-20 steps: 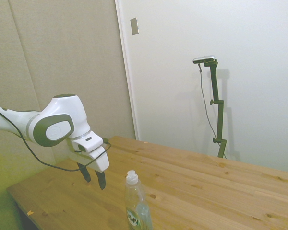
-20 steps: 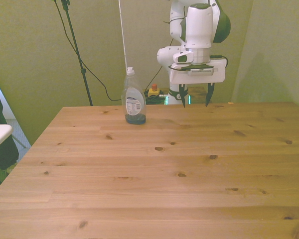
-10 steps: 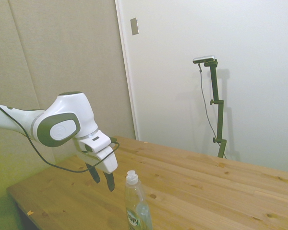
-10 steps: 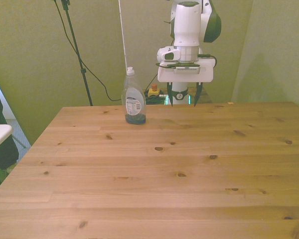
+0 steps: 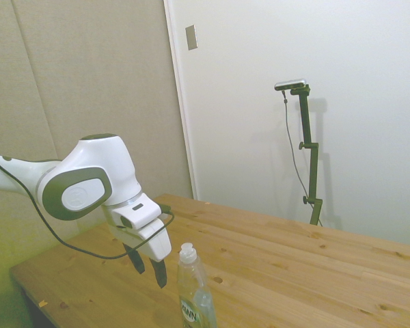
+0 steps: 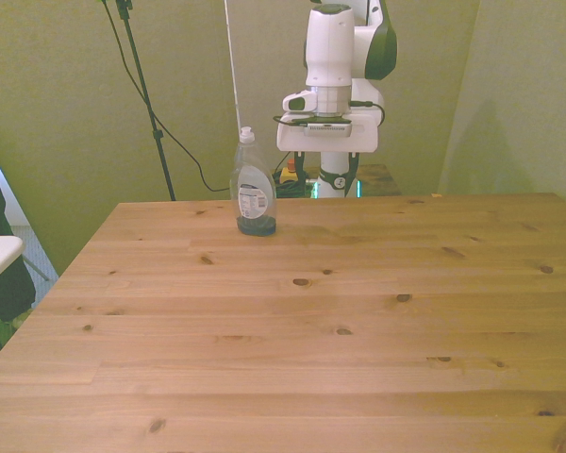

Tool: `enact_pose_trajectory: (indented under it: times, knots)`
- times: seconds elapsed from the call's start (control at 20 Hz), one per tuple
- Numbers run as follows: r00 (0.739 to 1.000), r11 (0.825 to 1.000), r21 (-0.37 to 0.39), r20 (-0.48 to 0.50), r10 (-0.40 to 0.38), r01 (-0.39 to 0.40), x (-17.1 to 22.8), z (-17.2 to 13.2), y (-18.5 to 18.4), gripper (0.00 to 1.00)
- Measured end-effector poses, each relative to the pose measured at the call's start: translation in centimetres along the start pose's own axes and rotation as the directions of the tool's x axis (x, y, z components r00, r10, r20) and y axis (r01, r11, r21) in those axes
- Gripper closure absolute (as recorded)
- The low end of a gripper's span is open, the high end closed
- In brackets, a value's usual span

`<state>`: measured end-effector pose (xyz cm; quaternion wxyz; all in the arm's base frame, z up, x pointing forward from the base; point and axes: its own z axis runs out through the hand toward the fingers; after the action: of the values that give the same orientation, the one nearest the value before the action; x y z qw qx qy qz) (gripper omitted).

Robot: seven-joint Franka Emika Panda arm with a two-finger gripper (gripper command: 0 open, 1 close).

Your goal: Knock down the dish soap

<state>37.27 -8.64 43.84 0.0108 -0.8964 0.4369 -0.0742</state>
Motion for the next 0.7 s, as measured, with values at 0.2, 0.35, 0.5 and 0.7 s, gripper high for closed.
enact_pose_trajectory:
  times: [0.2, 0.35, 0.5, 0.7]
  knots:
    - [1.000, 1.000, -0.009, -0.007, -0.009, 0.009, -1.0, -0.5, 2.5, 0.00]
    - [1.000, 1.000, -0.014, -0.023, 0.007, -0.007, -0.9, -1.0, 5.0, 0.00]
    - [0.999, 0.999, -0.020, -0.038, 0.035, -0.036, 0.4, -1.7, 8.1, 0.00]
    - [0.997, 0.998, -0.015, -0.045, 0.061, -0.061, 1.8, -2.0, 11.1, 1.00]
